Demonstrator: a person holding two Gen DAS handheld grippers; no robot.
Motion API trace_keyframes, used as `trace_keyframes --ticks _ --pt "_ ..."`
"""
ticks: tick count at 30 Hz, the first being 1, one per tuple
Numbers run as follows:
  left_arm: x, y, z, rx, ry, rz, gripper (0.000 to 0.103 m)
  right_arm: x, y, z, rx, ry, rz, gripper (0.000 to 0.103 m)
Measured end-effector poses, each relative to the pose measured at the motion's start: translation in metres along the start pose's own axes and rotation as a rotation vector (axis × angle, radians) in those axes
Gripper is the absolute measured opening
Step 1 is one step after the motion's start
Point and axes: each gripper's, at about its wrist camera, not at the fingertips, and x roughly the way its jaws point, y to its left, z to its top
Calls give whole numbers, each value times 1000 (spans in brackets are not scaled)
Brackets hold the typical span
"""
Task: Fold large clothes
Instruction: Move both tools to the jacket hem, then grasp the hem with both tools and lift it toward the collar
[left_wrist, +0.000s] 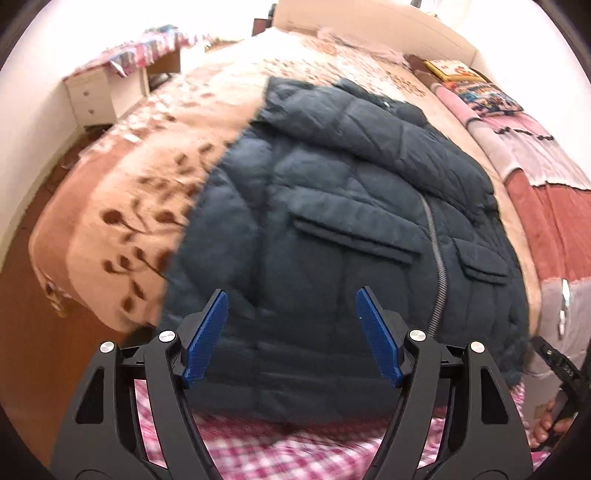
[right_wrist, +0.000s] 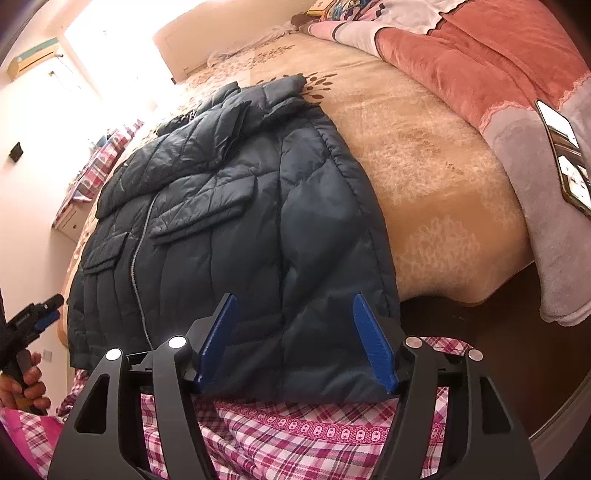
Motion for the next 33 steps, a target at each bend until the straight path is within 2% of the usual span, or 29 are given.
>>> trace_keyframes --ticks 4,8,13,16,20,25,30,33 --pt "-6 23 2 38 -1 37 71 2 -6 3 -28 25 4 65" --pt "-11 52 -8 58 20 52 77 0 -11 4 -114 37 -63 66" --pt "3 75 -28 52 104 17 78 0 -22 2 -127 47 -62 77" --pt "15 78 -36 42 130 -18 78 4 -27 0 -133 66 -57 79" --pt "32 78 -40 37 159 -51 78 10 -35 0 -108 99 -8 82" --pt "48 72 -41 39 202 -133 78 11 -45 -1 -93 112 11 84" --pt "58 65 -43 64 236 -139 78 24 -55 -2 -72 155 19 84" --pt "65 66 -44 42 259 -163 78 33 -61 0 -30 176 84 84"
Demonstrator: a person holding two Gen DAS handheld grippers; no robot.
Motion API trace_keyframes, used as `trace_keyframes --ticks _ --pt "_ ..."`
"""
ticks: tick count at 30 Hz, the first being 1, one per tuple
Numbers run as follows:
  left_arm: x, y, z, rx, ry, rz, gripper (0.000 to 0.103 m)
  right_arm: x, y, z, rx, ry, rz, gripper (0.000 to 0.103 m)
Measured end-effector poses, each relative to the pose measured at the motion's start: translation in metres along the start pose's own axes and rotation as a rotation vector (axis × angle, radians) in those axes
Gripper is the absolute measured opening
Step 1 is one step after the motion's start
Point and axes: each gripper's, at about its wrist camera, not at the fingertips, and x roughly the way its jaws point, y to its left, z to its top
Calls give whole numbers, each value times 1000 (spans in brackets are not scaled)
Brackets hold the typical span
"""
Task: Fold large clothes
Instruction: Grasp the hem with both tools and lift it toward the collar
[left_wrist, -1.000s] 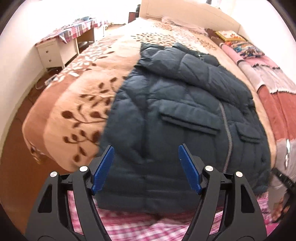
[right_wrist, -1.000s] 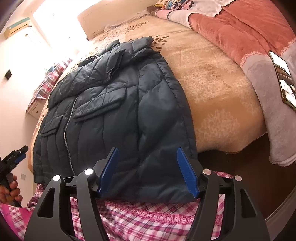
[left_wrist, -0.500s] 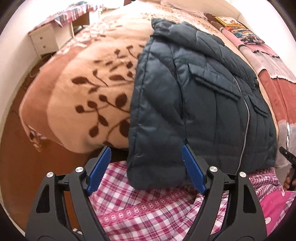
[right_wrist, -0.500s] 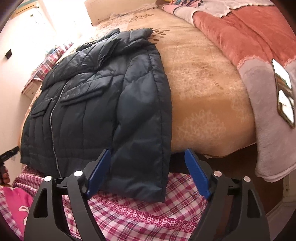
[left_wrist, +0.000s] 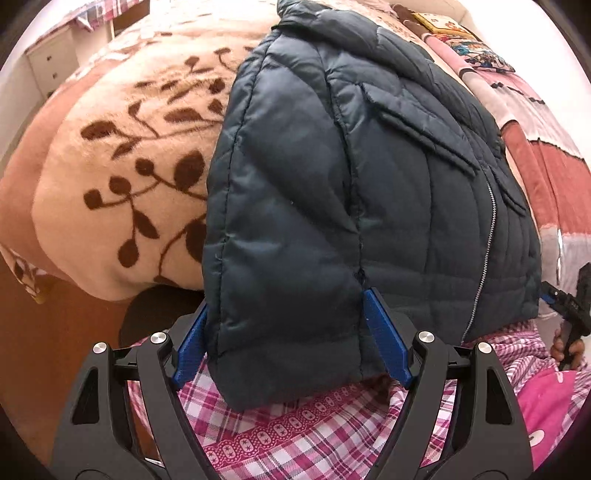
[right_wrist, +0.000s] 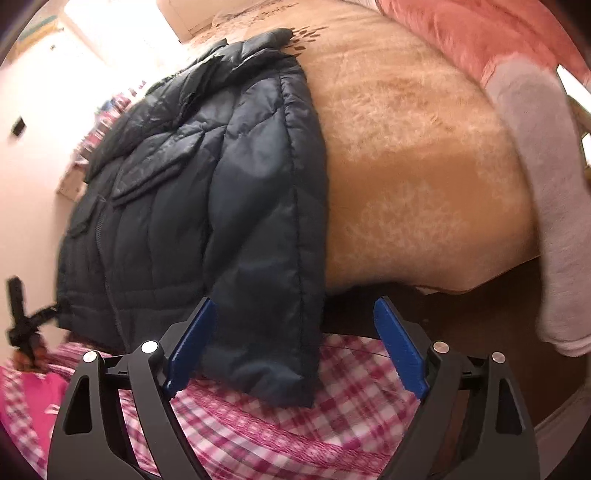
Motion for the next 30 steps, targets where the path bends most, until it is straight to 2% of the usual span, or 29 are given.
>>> trace_keyframes --ticks 4,6,8,10,12,15,16,17,19,21,23,27,30 --pt "10 12 1 -62 24 -66 78 13 -1 6 31 20 104 84" --pt "12 15 1 -83 27 -96 78 21 -2 7 42 39 112 84" --pt "13 15 1 -88 23 -117 78 30 -5 5 46 78 85 84" --pt "14 14 0 -92 25 -146 76 37 -7 1 59 107 100 77" --pt "14 15 -2 -91 27 -168 66 45 -6 -4 72 142 128 63" --pt "10 18 -6 -90 14 -201 47 47 -4 -10 71 150 159 51" --pt "8 19 -7 -89 7 -211 37 47 -3 -10 69 149 160 49" --pt "5 21 -7 -87 -4 -222 25 46 -4 -10 71 149 174 42" --pt "1 23 -9 -84 -16 -239 18 43 -6 -9 78 150 203 32" --pt "-2 19 -8 -69 -36 -245 13 39 -3 -9 70 143 214 20" --pt "-8 18 -8 -65 -52 -250 10 32 0 -9 61 132 217 14" --pt "-35 14 -5 -63 -109 -271 9 13 6 -4 60 91 231 11" --pt "-68 7 2 -44 -195 -296 9 -13 9 2 68 31 269 11"
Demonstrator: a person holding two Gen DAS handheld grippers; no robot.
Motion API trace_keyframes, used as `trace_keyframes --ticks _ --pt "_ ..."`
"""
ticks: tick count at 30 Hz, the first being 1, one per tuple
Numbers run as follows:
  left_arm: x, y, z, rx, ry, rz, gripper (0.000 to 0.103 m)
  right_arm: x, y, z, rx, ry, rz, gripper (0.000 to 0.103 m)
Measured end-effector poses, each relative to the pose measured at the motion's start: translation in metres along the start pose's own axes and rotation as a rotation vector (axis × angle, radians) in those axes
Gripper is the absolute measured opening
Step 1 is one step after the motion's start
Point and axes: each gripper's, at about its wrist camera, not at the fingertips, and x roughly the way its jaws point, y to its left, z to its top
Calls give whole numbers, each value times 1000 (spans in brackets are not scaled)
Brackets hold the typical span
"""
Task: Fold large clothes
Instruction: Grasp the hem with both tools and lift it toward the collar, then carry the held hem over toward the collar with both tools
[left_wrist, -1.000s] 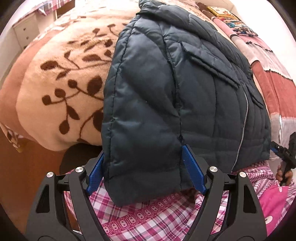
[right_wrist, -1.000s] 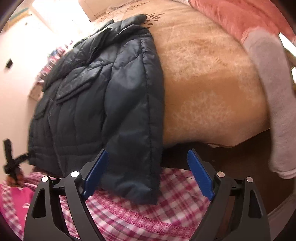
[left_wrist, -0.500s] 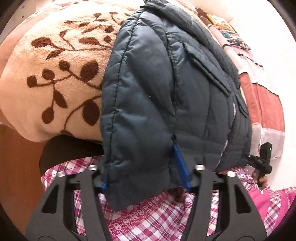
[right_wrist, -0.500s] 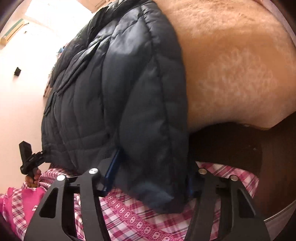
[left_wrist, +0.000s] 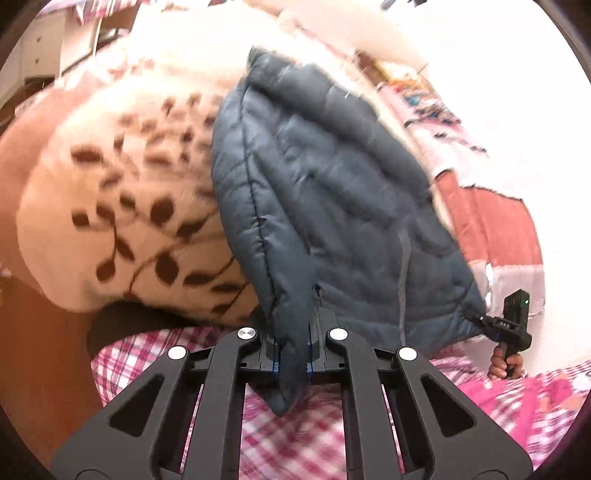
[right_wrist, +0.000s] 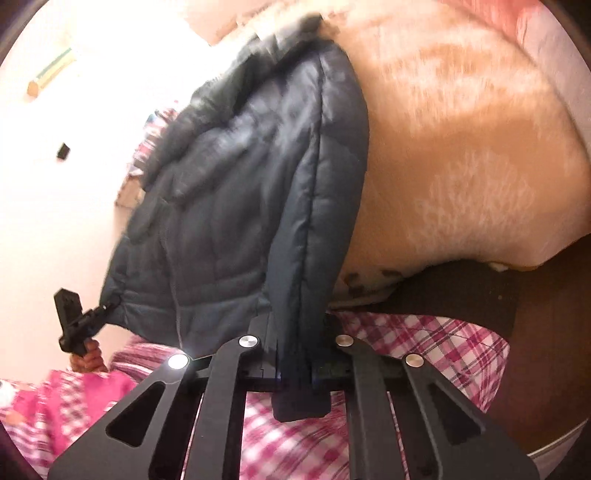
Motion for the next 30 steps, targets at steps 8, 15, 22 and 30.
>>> trace_keyframes --ticks 8,15,22,30 --pt "-67 -35 21 96 -188 -50 8 -60 24 12 10 -158 73 10" --pt "-125 -55 15 170 -280 -86 9 -112 44 -3 -22 -261 113 10" --pt "-167 -72 -5 241 -335 -135 9 -155 64 -27 -35 -356 173 10" --pt "-169 -67 6 199 -371 -157 9 -159 72 -19 -60 -378 213 10"
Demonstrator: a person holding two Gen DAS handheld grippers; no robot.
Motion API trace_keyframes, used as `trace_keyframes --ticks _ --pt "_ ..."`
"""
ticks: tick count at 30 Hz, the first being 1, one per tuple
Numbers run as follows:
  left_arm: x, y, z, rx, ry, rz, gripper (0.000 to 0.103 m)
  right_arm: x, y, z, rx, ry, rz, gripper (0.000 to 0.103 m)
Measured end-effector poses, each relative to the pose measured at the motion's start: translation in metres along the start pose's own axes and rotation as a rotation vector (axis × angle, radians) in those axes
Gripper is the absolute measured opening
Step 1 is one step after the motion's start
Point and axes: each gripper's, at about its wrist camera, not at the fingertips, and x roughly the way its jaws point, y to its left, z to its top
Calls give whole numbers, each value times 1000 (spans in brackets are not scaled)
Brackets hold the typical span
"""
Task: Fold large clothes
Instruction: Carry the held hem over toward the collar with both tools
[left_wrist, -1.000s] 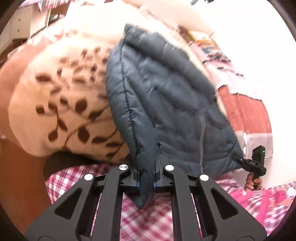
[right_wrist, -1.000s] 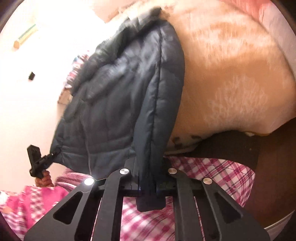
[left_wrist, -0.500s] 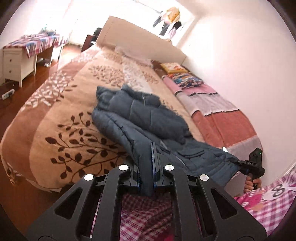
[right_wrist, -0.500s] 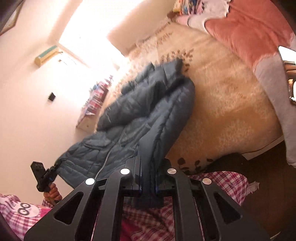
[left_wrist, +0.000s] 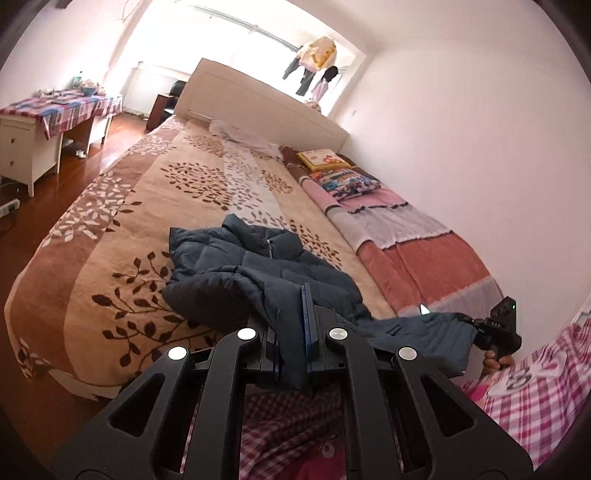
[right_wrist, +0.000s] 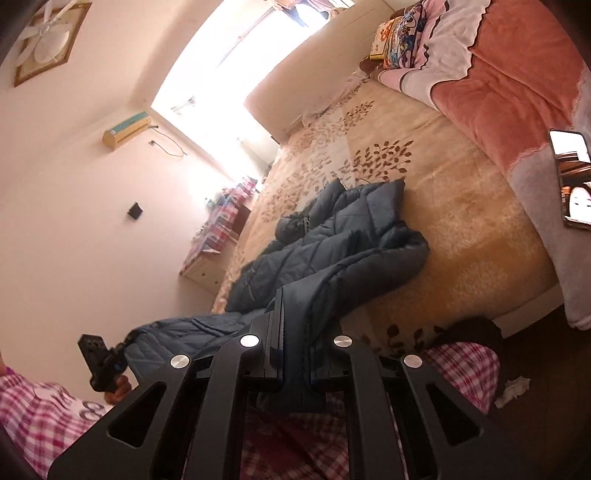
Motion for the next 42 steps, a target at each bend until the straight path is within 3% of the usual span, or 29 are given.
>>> trace_keyframes --ticks 10,17,24,31,42 --pt "51 20 57 -91 -88 -19 9 59 8 94 -36 -35 43 10" --pt "142 40 123 -76 -94 39 9 148 -8 171 -43 -33 0 10" --pt "258 98 167 -199 -47 170 9 257 -50 231 31 -13 -105 10" --pt "361 158 170 -265 50 292 9 354 -108 254 122 73 -211 10" --pt "434 209 148 -335 176 398 13 443 -164 250 167 195 -341 10"
